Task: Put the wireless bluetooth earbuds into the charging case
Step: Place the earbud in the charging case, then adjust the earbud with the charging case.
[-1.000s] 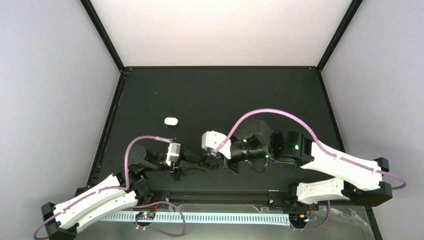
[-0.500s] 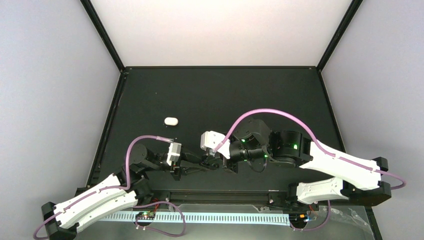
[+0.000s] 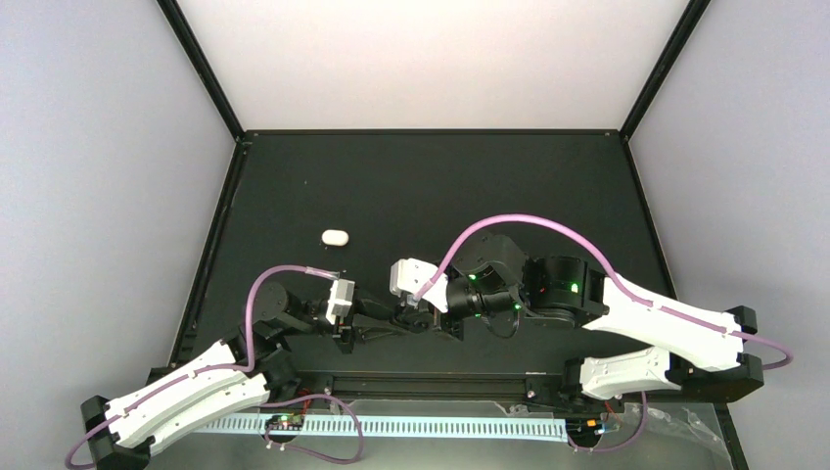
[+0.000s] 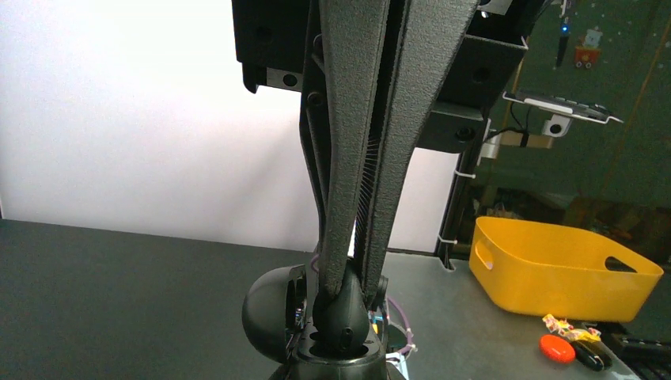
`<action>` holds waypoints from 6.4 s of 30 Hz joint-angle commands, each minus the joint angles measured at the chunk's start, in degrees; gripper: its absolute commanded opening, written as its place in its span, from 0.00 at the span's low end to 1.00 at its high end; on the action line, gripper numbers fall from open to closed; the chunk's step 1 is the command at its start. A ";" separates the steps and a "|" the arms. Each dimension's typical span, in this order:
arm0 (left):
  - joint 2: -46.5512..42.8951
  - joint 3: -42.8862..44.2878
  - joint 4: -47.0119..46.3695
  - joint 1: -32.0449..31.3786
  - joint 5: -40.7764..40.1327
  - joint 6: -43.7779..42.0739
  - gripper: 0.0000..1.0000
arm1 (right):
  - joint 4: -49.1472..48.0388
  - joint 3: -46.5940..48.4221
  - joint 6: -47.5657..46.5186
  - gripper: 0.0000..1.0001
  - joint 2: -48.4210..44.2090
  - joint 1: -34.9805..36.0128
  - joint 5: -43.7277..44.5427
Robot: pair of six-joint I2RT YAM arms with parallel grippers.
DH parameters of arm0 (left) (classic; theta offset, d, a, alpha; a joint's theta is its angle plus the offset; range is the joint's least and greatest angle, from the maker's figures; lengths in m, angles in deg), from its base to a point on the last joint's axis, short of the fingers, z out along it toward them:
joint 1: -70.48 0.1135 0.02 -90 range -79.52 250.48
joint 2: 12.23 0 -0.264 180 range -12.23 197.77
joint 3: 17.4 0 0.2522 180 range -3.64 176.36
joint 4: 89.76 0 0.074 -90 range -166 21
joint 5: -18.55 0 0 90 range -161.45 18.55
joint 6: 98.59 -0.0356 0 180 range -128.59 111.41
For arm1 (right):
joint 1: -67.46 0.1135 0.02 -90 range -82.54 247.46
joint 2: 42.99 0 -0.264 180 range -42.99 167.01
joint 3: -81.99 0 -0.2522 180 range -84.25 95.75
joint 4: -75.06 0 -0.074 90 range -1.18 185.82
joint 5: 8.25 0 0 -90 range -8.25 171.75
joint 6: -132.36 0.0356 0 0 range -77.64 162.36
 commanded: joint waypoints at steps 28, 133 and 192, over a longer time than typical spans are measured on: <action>-0.72 1.34 -0.49 -0.28 -0.54 -0.68 0.01 | 0.08 0.80 -0.64 0.01 1.46 1.35 1.07; -3.20 2.58 -7.81 -0.27 1.08 5.74 0.02 | -20.55 -16.19 11.63 0.65 -15.07 1.39 12.96; -3.62 3.54 -5.98 -0.27 0.13 3.96 0.02 | -17.25 -14.94 10.13 0.65 -12.50 1.42 13.00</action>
